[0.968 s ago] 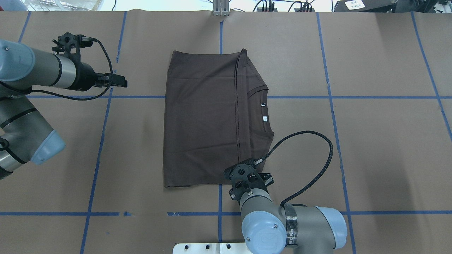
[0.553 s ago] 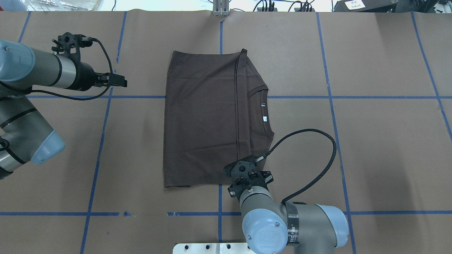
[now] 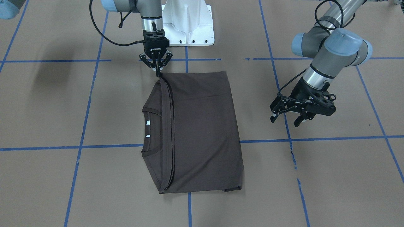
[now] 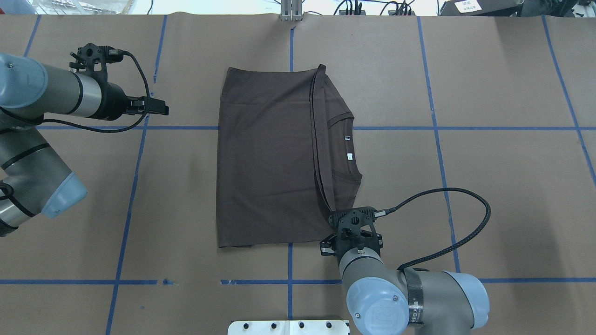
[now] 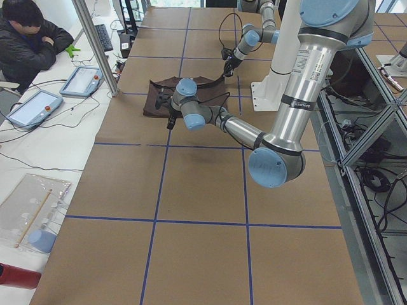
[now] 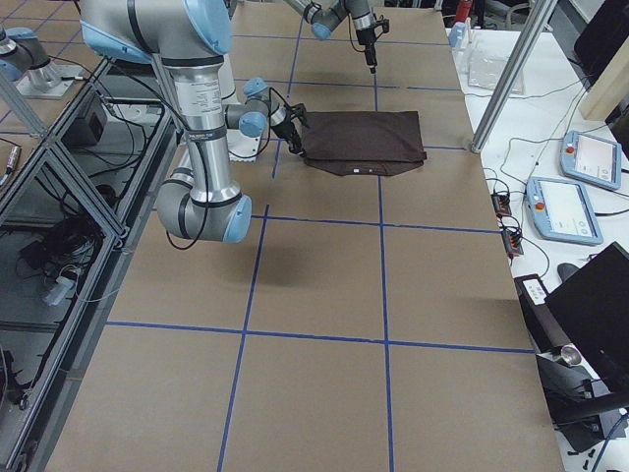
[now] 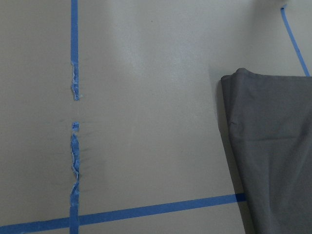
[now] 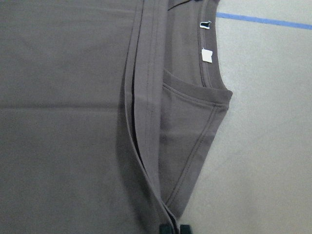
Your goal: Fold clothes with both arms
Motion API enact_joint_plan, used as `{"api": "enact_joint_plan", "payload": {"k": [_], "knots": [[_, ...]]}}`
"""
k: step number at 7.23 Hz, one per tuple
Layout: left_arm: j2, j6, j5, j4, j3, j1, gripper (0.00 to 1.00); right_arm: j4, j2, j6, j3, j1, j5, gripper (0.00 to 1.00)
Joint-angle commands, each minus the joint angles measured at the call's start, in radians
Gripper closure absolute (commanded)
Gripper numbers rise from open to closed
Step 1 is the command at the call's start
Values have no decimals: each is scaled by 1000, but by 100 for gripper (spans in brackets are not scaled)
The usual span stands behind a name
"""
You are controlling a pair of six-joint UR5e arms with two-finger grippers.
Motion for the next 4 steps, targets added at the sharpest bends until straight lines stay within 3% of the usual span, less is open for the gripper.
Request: {"api": "enact_joint_plan", "payload": {"k": [1,2,4], "knots": [[0,1,0,0,0,1,0,-2,-10,126,-3,-36,-12,62],[0,1,0,0,2,2,0,-2,-10,128,-3,-36,-13,56],[0,1,0,0,2,2,0,0,-24,153,2,-35,-13,58]]}}
